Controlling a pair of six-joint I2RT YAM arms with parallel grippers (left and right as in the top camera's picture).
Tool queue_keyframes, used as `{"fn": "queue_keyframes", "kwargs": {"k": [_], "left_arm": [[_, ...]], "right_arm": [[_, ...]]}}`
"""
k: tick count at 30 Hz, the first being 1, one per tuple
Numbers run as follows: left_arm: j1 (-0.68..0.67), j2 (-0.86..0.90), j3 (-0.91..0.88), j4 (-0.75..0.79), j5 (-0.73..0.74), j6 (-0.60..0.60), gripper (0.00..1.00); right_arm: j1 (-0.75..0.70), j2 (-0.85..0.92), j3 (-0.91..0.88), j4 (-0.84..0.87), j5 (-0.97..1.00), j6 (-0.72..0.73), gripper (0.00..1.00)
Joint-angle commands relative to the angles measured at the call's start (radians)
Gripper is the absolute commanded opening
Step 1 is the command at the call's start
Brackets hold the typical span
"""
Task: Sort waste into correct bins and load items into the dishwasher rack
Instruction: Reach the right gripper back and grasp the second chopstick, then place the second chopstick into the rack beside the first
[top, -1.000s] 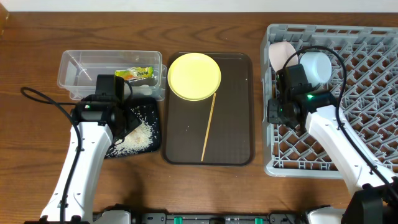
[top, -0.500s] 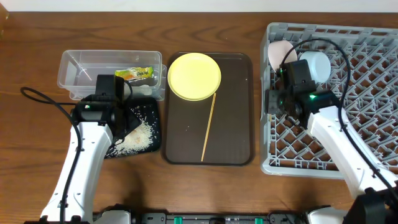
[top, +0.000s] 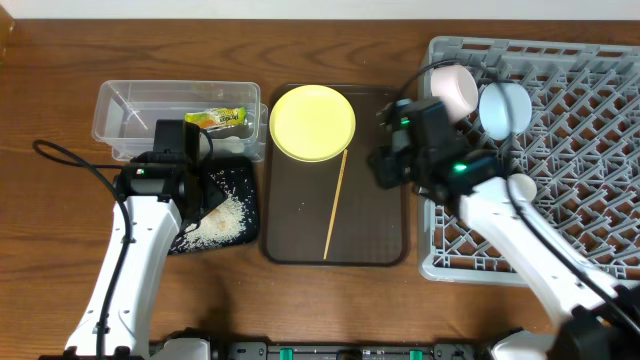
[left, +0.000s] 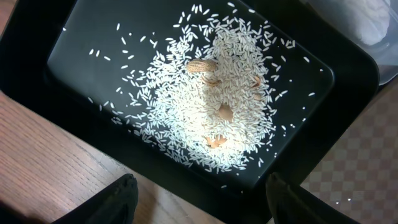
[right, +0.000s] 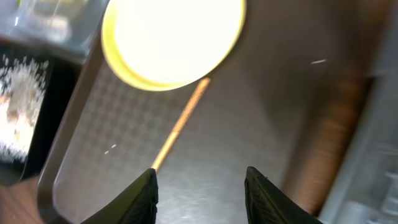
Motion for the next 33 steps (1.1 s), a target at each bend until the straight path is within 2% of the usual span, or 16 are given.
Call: {"fn": "queue_keyframes", "kwargs": {"k": [1, 3, 8, 14, 19, 22, 27, 33], "left_arm": [[0.004, -0.002, 0.009, -0.001, -0.005, 0.009, 0.69], [0.004, -0.002, 0.009, -0.001, -0.005, 0.009, 0.69], [0.004, -0.002, 0.009, -0.001, -0.005, 0.009, 0.69], [0.004, -0.002, 0.009, -0.001, -0.005, 0.009, 0.69], [0.004, -0.002, 0.009, -0.002, -0.005, 0.009, 0.69], [0.004, -0.002, 0.009, -0.001, -0.005, 0.009, 0.69], [0.004, -0.002, 0.009, -0.002, -0.005, 0.009, 0.69], [0.004, -0.002, 0.009, -0.002, -0.005, 0.009, 0.69]], "right_arm": [[0.067, 0.087, 0.018, 0.005, 0.060, 0.096, 0.46], [0.099, 0.137, 0.018, 0.018, 0.097, 0.130, 0.49], [0.180, 0.256, 0.018, 0.109, 0.121, 0.170, 0.46], [0.243, 0.357, 0.018, 0.169, 0.256, 0.266, 0.43], [0.268, 0.383, 0.018, 0.110, 0.360, 0.343, 0.32], [0.265, 0.382, 0.018, 0.079, 0.386, 0.360, 0.18], [0.237, 0.361, 0.018, 0.033, 0.388, 0.360, 0.01], [0.174, 0.246, 0.018, -0.004, 0.381, 0.338, 0.01]]}}
